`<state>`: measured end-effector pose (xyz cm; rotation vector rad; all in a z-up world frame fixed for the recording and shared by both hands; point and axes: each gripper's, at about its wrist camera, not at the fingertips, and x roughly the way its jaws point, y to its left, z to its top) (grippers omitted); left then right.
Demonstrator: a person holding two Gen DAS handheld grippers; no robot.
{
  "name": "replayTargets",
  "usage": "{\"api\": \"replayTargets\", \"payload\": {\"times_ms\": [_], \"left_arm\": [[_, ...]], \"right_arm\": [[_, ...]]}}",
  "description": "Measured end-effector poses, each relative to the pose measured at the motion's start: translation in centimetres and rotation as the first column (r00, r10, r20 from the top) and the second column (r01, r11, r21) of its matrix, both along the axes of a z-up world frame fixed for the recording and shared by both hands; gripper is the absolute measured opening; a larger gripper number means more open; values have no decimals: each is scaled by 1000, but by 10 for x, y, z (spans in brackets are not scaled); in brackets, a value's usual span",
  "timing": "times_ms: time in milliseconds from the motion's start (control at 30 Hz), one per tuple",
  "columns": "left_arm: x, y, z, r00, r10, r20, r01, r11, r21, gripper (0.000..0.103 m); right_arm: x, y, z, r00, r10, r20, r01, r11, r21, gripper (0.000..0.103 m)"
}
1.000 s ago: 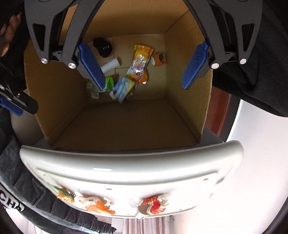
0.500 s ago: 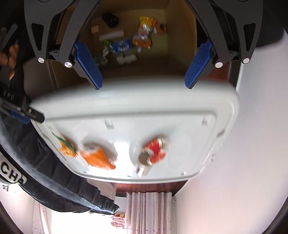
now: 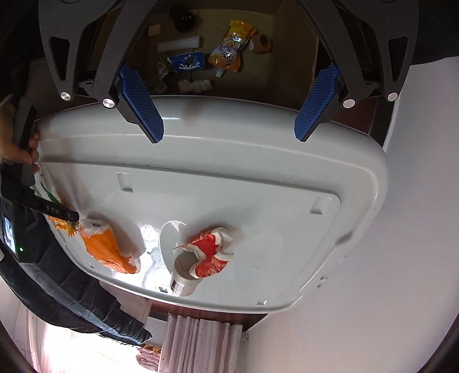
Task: Collect trash
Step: 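Grasp the yellow toy dinosaur with the right gripper, then grasp the red-white wrapper with the left gripper while right gripper holds dinosaur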
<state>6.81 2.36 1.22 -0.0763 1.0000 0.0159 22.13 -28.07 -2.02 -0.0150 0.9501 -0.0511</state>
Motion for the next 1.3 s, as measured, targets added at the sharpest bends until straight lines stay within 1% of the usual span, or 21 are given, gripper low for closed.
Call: {"api": "replayTargets", "payload": {"times_ms": [67,133,200,300,333,367,400,433,533,667,733,833,967,1033,1100,1167,1233,1300], "left_arm": [[0,0,1,1000,2,6,-2,1000,9,90],[0,-2,2,1000,-4,8,4,1000,0,90],[-1,-4,3,1000,-15,8,15,1000,-10,90],[-2,-7,1,1000,-27,2,27,1000,-5,90],[-3,-8,0,1000,-31,0,31,1000,-1,90],[-3,-9,0,999,-32,0,32,999,2,90],[-4,-9,-1,999,-33,0,33,999,6,90],[-4,-10,-1,999,-32,-1,32,999,8,90],[-5,-9,-2,1000,-24,-6,24,1000,6,90],[-6,-8,-2,1000,-13,-1,13,1000,11,90],[-7,-8,-1,1000,-8,8,8,1000,15,90],[-8,-9,-1,1000,-6,23,6,1000,20,90],[-8,-9,-3,999,-9,33,8,1000,23,90],[-6,-8,-3,999,-10,40,10,1000,15,90],[2,-8,0,999,-26,42,26,1000,2,90],[14,-10,7,996,-72,60,72,997,3,90],[27,-15,12,990,-119,74,118,993,20,90],[46,-23,16,977,-192,96,187,981,51,90]], "right_arm": [[8,-5,1,1000,-21,3,21,1000,13,87],[16,-9,-3,999,-43,-26,43,999,23,88],[21,-6,-4,999,-47,-28,46,999,-12,88],[26,1,-4,999,-41,-23,40,999,-31,83],[26,3,-4,999,-44,-23,44,999,-32,80],[26,4,-4,998,-52,-21,51,998,-30,71],[21,10,-2,999,-50,-14,49,998,-35,65],[21,16,-2,1000,-31,-5,30,998,-49,54],[18,20,-2,999,-45,1,45,998,-43,54],[11,15,0,998,-60,4,60,998,-1,53],[4,11,1,998,-64,-3,64,997,44,53],[-9,6,3,998,-64,-22,67,989,135,53],[-30,18,4,999,-36,-24,39,988,147,53],[-42,29,5,1000,-16,-27,20,991,132,53],[-51,38,4,1000,1,-24,1,993,116,54],[-60,47,4,1000,24,-18,-22,996,90,54],[-67,54,4,999,42,-12,-41,995,86,54],[-69,58,4,998,62,-12,-61,995,78,54]]}}
